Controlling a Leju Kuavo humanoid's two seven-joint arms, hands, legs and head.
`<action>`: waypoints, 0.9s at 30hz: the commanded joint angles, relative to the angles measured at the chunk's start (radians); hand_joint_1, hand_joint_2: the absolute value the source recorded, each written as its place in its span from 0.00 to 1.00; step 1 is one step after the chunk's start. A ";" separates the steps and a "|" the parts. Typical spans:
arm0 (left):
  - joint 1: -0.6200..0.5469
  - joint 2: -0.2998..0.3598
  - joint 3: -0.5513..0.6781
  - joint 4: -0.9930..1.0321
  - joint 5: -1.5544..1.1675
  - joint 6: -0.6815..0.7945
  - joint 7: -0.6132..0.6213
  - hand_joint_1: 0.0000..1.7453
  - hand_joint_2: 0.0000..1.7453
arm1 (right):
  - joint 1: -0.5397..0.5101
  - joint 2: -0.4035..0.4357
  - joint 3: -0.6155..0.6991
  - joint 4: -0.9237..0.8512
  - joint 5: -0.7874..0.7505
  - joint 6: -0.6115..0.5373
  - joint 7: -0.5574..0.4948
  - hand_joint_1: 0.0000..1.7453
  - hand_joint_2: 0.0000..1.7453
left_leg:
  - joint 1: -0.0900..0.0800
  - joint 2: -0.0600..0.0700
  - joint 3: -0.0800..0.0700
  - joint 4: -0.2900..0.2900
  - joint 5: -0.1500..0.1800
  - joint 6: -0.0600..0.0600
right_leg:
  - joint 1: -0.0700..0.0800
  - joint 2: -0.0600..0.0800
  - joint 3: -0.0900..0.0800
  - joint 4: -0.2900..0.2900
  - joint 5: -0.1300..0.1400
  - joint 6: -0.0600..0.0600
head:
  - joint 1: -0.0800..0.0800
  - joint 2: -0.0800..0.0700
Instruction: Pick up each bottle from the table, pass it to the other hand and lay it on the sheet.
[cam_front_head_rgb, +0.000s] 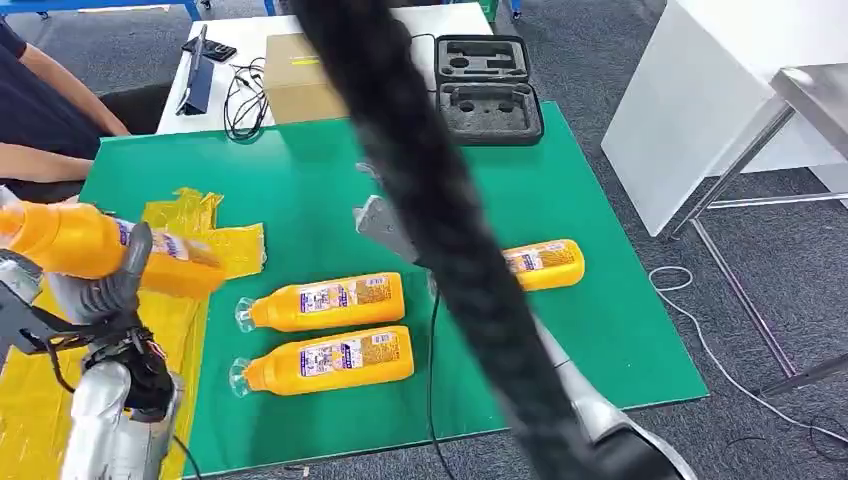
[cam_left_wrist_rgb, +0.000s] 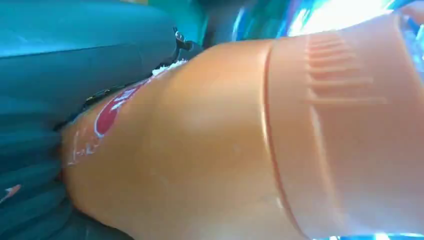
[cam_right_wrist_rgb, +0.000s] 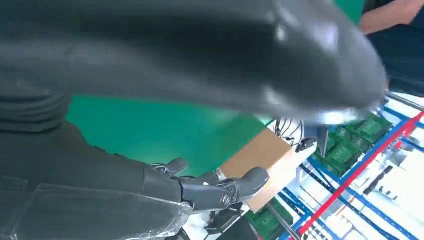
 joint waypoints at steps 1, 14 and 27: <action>-0.079 0.052 -0.013 0.074 -0.024 0.020 -0.002 1.00 1.00 | 0.001 -0.039 -0.013 -0.039 -0.007 0.006 -0.003 0.00 0.00 | 0.002 -0.003 0.003 0.001 -0.002 -0.004 | 0.002 -0.005 0.005 0.000 -0.003 -0.001 | 0.000 0.000; -0.224 -0.012 0.325 0.283 -0.934 0.276 -0.080 1.00 1.00 | 0.035 -0.050 0.006 -0.088 -0.054 0.026 -0.004 0.00 0.00 | 0.002 -0.001 0.004 0.000 -0.002 -0.004 | 0.002 -0.003 0.005 0.000 -0.002 0.000 | 0.000 0.000; -0.318 0.019 0.413 0.544 -1.163 0.276 -0.035 1.00 1.00 | 0.040 -0.061 0.038 -0.093 -0.078 0.056 -0.016 0.00 0.00 | 0.002 -0.002 0.005 0.000 -0.002 -0.005 | 0.002 -0.004 0.007 0.000 -0.003 -0.001 | 0.000 0.000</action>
